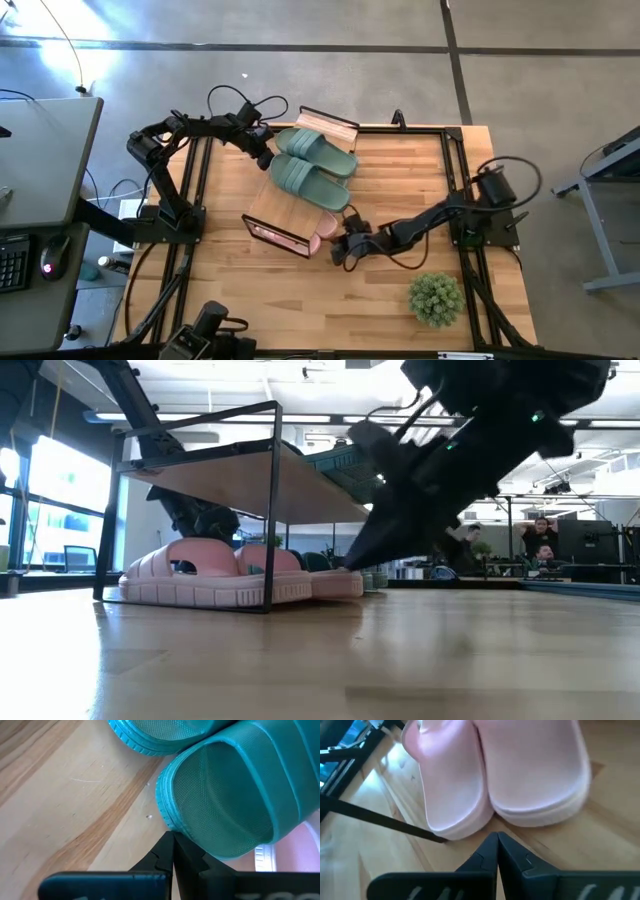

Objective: Pick and place slides into the shelf
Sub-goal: Adjust the slides under the shelf

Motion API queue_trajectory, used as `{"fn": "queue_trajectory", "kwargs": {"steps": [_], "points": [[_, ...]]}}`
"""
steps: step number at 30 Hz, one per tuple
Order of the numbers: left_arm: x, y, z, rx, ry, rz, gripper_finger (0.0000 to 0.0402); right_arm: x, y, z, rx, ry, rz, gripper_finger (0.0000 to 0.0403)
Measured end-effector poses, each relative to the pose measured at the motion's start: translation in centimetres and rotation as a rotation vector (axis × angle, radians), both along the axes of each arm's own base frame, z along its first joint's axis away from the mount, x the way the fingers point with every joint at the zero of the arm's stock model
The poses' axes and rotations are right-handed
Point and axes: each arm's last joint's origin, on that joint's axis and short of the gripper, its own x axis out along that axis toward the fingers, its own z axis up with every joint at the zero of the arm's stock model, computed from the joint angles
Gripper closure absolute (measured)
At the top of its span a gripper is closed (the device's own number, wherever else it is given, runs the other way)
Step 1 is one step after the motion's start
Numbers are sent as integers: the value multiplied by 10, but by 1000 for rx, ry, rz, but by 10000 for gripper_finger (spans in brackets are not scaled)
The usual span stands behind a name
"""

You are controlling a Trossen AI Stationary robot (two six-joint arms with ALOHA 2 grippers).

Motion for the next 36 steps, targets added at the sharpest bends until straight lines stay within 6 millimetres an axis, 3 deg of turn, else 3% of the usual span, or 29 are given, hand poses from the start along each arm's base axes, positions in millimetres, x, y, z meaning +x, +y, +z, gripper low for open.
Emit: {"fn": "queue_trajectory", "kwargs": {"steps": [8,19,36], "points": [[0,0,0,-4,-5,-4,402,15,3,-15,25,-19,-39,403],[0,-1,0,-7,-7,-11,402,10,2,-23,19,-39,-260,403],[0,-1,0,-5,-6,-10,401,7,-13,-27,-32,-9,-383,403]]}}
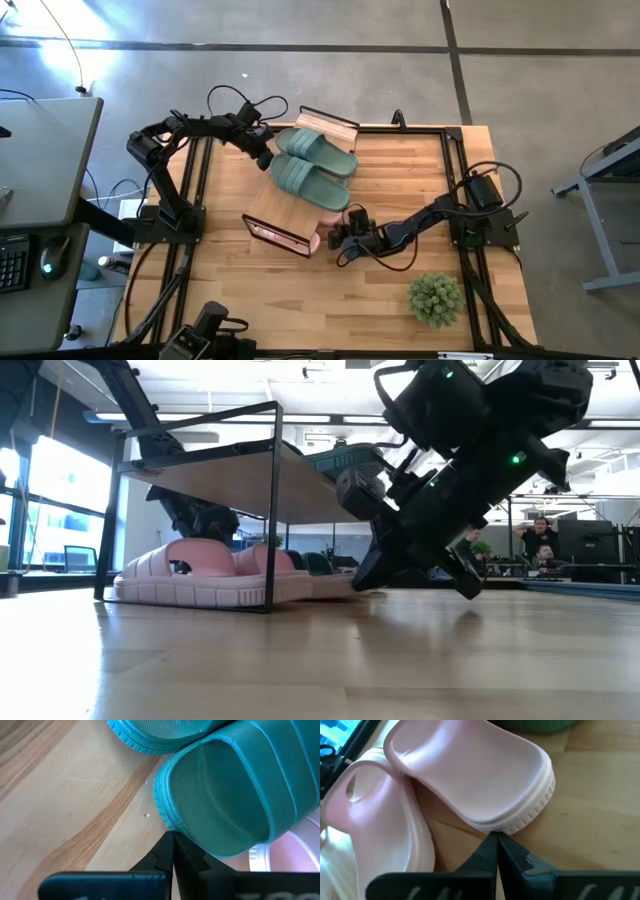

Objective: Pick and place slides into the shelf
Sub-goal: Adjust the slides under the shelf

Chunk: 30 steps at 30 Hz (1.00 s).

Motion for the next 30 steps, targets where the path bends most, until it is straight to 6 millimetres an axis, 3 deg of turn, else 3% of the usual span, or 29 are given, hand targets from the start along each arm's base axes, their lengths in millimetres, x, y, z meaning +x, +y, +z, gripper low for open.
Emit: {"fn": "queue_trajectory", "kwargs": {"steps": [19,30], "points": [[-2,1,2,42,63,29,401,2,-10,-1,-1,49,46,403],[-32,1,46,218,215,188,402,2,-10,-2,9,59,56,403]]}}
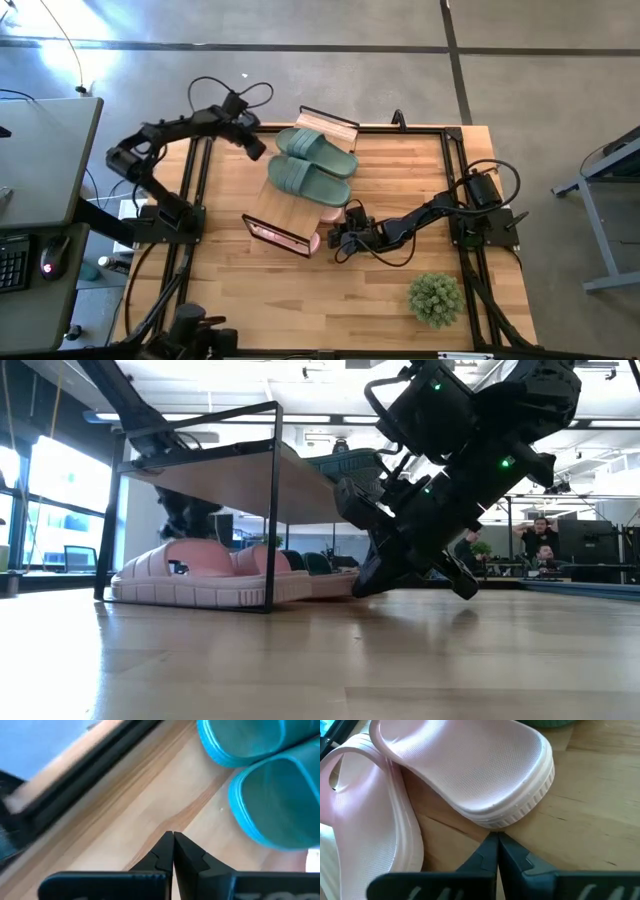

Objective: Pick and place slides into the shelf
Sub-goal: Adjust the slides under the shelf

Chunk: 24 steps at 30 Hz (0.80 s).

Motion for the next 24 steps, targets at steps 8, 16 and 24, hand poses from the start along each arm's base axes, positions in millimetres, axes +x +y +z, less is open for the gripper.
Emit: {"fn": "queue_trajectory", "kwargs": {"steps": [8,16,24], "points": [[-15,-32,20,-115,95,-127,402,-1,4,0,14,3,23,403],[-14,-70,28,-302,187,-300,402,-2,9,-1,16,9,39,403],[-6,-116,6,-449,245,-556,402,-2,9,-1,18,11,42,403]]}}
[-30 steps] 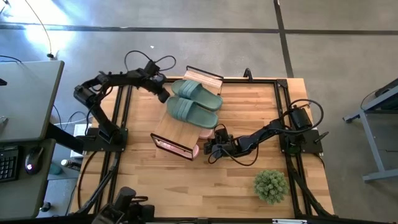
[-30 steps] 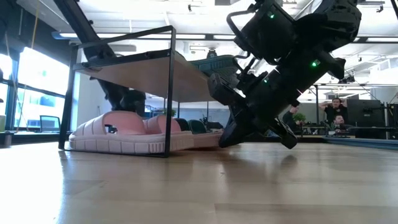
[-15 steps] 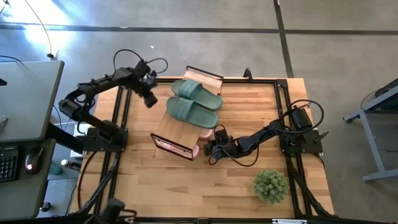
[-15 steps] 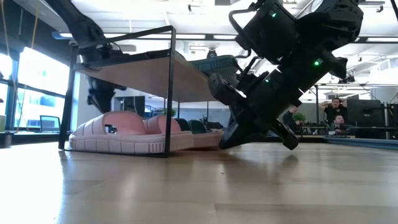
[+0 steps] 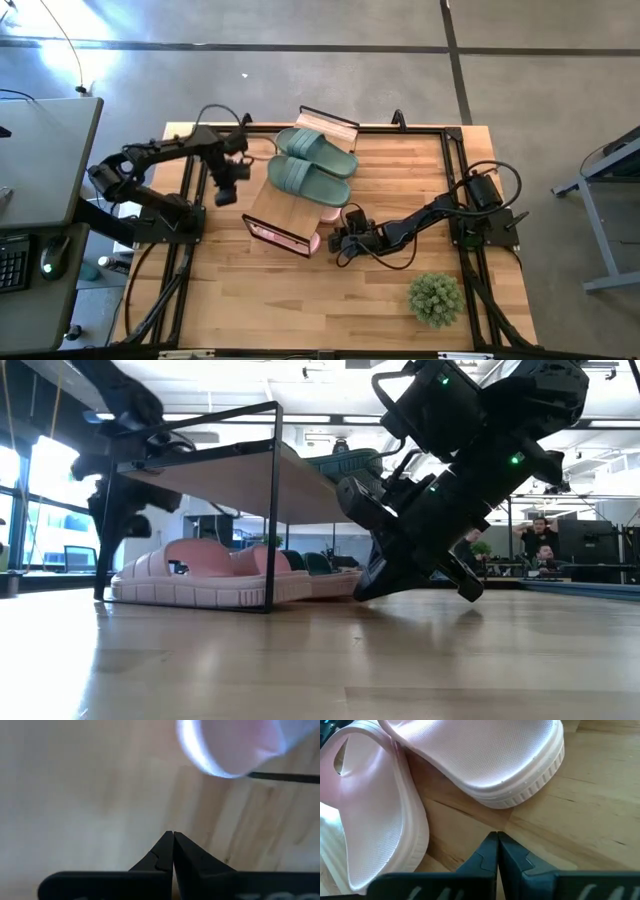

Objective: Pick and place slides into the shelf
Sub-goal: Adjust the slides under the shelf

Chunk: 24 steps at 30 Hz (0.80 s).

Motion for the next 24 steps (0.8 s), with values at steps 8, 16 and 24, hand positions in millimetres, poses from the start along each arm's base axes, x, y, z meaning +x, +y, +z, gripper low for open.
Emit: {"fn": "queue_trajectory", "kwargs": {"steps": [8,16,24], "points": [[-7,-24,-15,1,-302,84,402,0,0,0,5,-3,-5,403],[-9,-26,-16,24,-216,170,402,0,0,0,14,-2,1,403],[8,-35,-17,29,-215,125,402,0,-1,0,10,-3,-4,403]]}}
